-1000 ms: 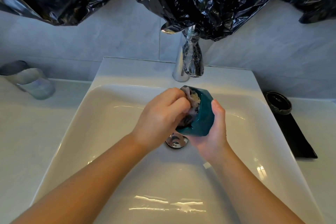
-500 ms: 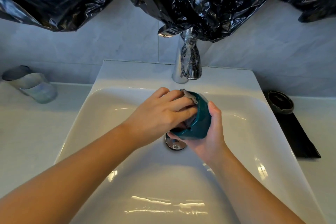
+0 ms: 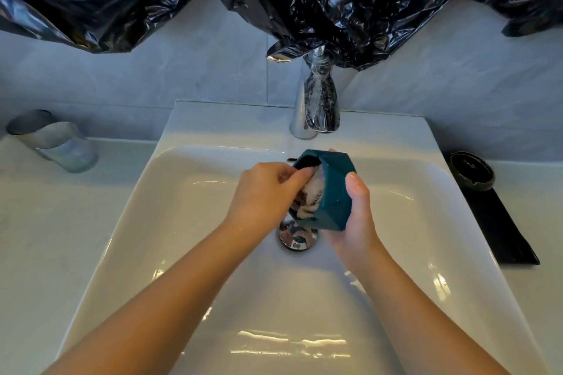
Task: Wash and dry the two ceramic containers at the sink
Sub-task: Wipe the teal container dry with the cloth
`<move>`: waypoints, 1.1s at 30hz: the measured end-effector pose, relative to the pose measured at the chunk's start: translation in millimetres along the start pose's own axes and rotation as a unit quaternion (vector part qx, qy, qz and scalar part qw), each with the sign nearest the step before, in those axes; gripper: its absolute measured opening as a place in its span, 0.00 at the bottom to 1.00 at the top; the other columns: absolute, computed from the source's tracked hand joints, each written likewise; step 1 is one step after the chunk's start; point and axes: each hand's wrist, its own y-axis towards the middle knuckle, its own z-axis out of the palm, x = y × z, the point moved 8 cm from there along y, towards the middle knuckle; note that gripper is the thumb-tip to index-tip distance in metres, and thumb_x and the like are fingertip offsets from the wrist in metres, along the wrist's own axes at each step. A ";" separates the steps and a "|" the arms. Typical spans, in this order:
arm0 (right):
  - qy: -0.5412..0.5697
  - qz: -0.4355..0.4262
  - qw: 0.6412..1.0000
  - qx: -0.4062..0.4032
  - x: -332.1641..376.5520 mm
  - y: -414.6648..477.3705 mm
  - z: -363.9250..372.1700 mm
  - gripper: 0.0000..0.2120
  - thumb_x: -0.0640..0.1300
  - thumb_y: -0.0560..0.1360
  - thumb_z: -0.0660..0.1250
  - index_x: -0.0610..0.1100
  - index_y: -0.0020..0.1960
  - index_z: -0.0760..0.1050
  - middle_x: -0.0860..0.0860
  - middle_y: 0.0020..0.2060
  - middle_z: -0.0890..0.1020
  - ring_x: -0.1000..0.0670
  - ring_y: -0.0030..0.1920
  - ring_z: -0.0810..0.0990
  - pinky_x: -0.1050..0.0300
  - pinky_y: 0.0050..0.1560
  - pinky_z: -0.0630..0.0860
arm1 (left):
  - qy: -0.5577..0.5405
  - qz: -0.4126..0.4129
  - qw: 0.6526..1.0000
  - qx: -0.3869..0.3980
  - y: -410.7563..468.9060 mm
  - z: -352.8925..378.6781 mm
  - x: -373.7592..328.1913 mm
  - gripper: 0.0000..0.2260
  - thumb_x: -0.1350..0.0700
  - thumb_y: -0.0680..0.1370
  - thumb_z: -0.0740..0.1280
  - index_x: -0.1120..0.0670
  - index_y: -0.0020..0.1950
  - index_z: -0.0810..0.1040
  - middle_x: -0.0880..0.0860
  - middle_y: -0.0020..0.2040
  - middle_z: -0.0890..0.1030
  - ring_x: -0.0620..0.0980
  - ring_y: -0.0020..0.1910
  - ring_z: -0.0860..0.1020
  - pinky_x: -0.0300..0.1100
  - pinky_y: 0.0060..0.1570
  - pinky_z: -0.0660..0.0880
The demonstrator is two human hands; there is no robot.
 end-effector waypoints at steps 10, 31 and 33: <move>0.082 0.077 0.992 0.053 -5.5 -3.7 11.4 0.30 0.62 0.73 0.56 0.43 0.67 0.74 0.44 0.56 0.83 0.45 0.55 0.82 0.44 0.50 0.78 | 0.398 0.532 0.744 0.075 -30.6 1.6 -34.1 0.28 0.68 0.72 0.68 0.47 0.68 0.71 0.53 0.71 0.70 0.55 0.57 0.75 0.48 0.48 0.74; -0.029 -0.008 0.999 0.018 4.1 -0.2 6.1 0.49 0.69 0.61 0.73 0.43 0.73 0.65 0.32 0.65 0.73 0.31 0.64 0.73 0.28 0.61 0.70 | -0.019 -0.048 0.999 0.016 0.4 16.0 5.3 0.23 0.42 0.74 0.69 0.54 0.24 0.71 0.47 0.15 0.66 0.44 0.17 0.66 0.31 0.19 0.60; -0.007 -0.005 1.000 0.006 5.5 0.0 0.7 0.42 0.66 0.65 0.70 0.44 0.71 0.69 0.36 0.62 0.78 0.37 0.60 0.78 0.30 0.61 0.71 | -0.015 -0.059 0.998 0.016 -1.8 13.9 1.1 0.24 0.40 0.73 0.68 0.52 0.23 0.71 0.46 0.15 0.67 0.42 0.18 0.67 0.29 0.18 0.59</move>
